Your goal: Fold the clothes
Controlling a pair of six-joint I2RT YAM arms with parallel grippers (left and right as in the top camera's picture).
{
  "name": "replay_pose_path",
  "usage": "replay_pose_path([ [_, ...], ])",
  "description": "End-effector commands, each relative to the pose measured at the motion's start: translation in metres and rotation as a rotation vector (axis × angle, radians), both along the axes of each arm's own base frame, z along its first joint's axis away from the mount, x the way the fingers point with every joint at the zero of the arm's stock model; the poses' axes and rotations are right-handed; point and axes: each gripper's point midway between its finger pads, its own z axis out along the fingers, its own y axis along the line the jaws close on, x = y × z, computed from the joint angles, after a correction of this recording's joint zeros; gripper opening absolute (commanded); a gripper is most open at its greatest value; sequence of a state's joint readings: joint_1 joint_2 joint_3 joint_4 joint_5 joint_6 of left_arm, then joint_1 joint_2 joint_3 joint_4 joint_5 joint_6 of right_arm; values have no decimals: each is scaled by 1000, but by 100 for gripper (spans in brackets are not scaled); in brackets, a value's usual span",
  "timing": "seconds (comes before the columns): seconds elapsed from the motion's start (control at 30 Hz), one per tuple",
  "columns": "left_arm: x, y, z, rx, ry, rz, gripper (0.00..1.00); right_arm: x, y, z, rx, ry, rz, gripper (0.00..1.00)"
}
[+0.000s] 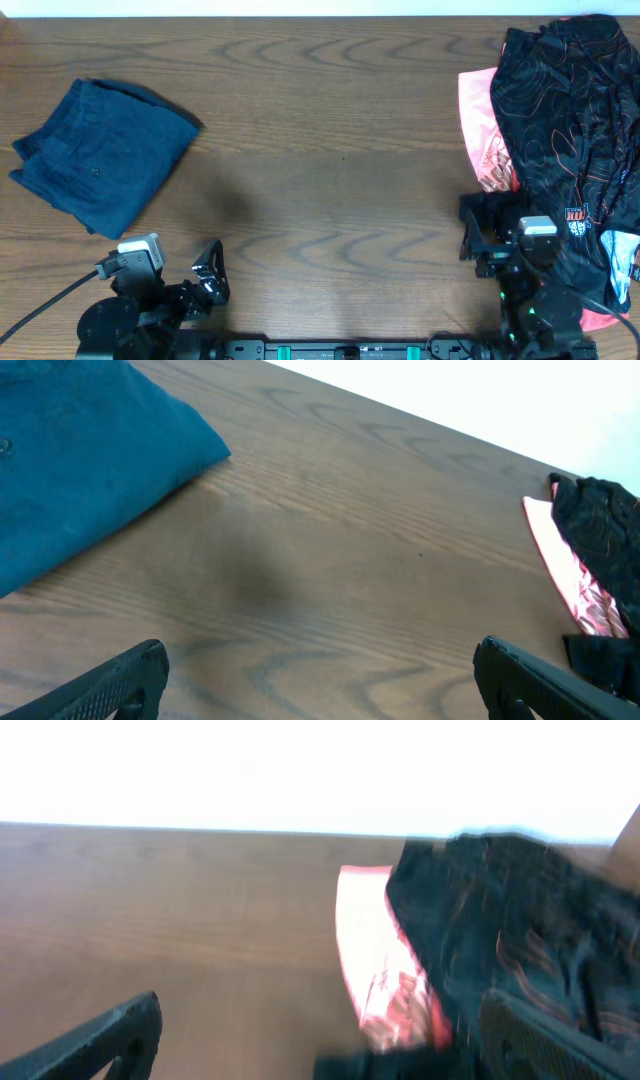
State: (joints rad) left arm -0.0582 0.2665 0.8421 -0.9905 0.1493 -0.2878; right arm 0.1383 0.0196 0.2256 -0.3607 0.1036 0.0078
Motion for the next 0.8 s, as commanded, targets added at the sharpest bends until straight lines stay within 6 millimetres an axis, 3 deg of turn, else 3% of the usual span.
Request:
replay_pose_path([
  [0.0,0,2,-1,4,0,11,98,9,-4,-8,-71,-54,-15,99],
  [0.1,0,2,-1,4,0,11,98,17,-7,-12,-81,-120,-31,99],
  [0.2,0,2,-1,4,0,11,98,20,-6,-34,-84,-80,-18,99],
  [0.77,0,2,-1,4,0,11,98,20,-7,-32,-122,-88,-13,99],
])
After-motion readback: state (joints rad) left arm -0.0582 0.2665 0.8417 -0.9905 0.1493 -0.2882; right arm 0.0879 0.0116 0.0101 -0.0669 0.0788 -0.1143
